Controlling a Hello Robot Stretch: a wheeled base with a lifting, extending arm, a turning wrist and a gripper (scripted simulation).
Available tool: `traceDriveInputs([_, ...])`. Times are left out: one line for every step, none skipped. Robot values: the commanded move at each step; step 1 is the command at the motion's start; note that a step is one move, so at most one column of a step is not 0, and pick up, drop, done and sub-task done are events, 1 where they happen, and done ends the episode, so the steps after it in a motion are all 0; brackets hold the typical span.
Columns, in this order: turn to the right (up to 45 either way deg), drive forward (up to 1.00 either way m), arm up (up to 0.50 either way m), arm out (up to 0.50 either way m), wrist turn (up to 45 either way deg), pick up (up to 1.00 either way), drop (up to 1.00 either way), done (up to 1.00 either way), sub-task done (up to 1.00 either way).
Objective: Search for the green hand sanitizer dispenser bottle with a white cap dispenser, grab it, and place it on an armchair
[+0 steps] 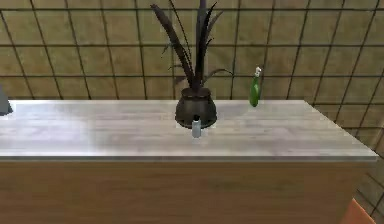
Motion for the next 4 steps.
traceDriveInputs([-45.0,0.0,0.0,0.0,0.0,0.0,0.0,0.0,0.0])
traceDriveInputs([-45.0,0.0,0.0,0.0,0.0,0.0,0.0,0.0,0.0])
traceDriveInputs([-45.0,0.0,0.0,0.0,0.0,0.0,0.0,0.0,0.0])
traceDriveInputs([-24.0,0.0,0.0,0.0,0.0,0.0,0.0,0.0,0.0])
